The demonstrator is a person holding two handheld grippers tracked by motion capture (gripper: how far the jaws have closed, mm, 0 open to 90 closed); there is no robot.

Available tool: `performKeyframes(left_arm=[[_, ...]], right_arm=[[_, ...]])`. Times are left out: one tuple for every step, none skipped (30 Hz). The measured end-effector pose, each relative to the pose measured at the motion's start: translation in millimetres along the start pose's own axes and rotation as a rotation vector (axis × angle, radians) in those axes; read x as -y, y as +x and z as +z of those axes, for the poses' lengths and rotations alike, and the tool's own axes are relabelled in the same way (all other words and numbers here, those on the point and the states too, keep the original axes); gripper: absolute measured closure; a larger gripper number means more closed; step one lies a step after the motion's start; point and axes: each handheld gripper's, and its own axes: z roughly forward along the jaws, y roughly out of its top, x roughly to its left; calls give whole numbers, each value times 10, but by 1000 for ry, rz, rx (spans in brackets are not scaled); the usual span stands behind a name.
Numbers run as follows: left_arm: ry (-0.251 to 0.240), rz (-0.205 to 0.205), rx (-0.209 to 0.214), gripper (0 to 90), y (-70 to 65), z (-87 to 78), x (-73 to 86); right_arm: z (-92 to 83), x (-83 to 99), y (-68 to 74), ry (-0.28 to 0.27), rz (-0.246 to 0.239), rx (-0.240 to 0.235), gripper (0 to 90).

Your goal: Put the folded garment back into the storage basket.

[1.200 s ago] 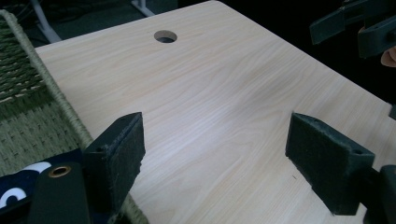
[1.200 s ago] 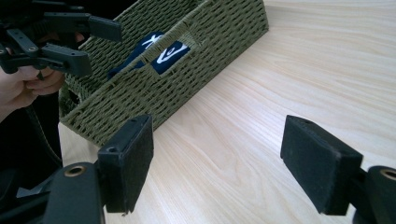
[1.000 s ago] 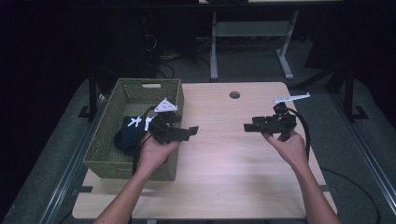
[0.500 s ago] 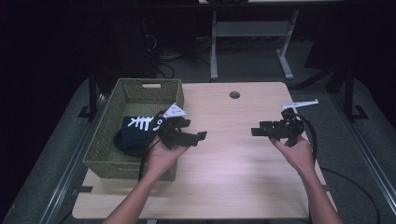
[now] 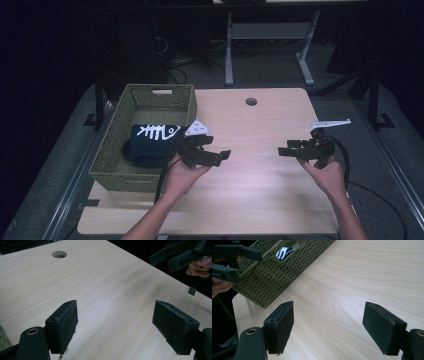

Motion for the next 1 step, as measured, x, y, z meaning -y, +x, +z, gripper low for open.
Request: performKeyframes(left_arm=[[0, 0, 0, 201, 0, 0, 0]], right_arm=[[0, 0, 0, 0, 0, 0, 245]])
